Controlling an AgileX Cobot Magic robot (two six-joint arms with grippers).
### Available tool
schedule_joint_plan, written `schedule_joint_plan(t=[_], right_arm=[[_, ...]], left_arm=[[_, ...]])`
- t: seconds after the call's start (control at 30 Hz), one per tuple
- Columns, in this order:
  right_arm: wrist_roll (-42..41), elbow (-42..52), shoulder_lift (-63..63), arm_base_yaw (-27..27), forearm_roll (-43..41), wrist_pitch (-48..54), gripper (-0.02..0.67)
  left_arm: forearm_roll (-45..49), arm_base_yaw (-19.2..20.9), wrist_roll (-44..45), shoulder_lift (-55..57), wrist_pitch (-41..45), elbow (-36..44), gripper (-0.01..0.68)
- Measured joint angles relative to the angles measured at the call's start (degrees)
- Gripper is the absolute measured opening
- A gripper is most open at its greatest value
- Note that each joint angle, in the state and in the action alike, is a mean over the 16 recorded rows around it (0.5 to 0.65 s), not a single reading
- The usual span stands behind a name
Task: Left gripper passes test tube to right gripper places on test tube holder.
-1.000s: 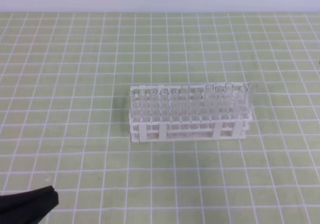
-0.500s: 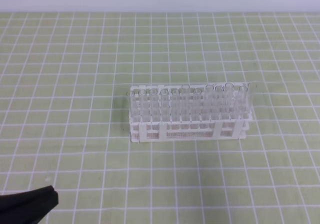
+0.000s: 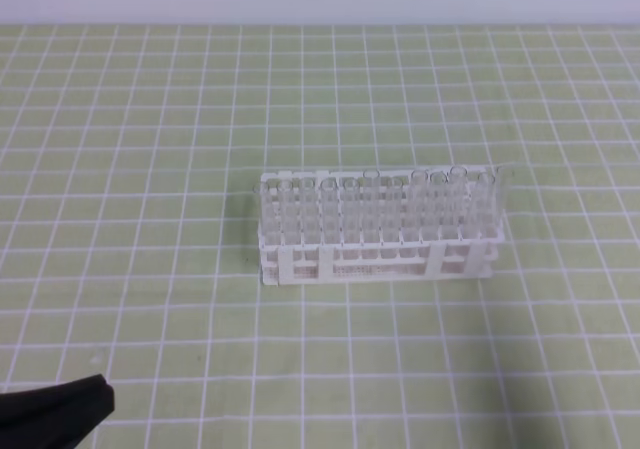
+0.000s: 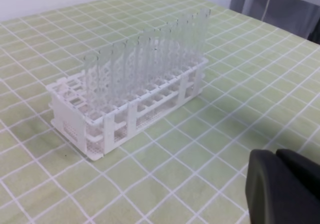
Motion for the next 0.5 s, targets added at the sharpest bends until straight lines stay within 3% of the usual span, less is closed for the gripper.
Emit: schedule_joint_plan(t=[0.13,0.23,0.37,0.5], right_arm=[[0.0,7.42,-5.01,-3.02,3.24,-3.46,-0.015],[0.0,11.28,-7.74,-4.15,5.63,-3.75,-0.015],[0.06,14.15,-9.93,-4.55,7.89,-1.79,-0.015],[0.41,15.06,-10.88,-4.57,8.97,0.79,-0.015]], left_arm=[[-0.03,2.81,0.01,0.0,0.06,0.0,-0.003],[0.03,7.82,-0.01,0.01,0.0,0.0,-0.003],[-0.09,17.09,-0.03,-0.05,-0.11,0.01,-0.003],[-3.12,29.22,0.25,-0.09,-1.56,0.06,-0.003]])
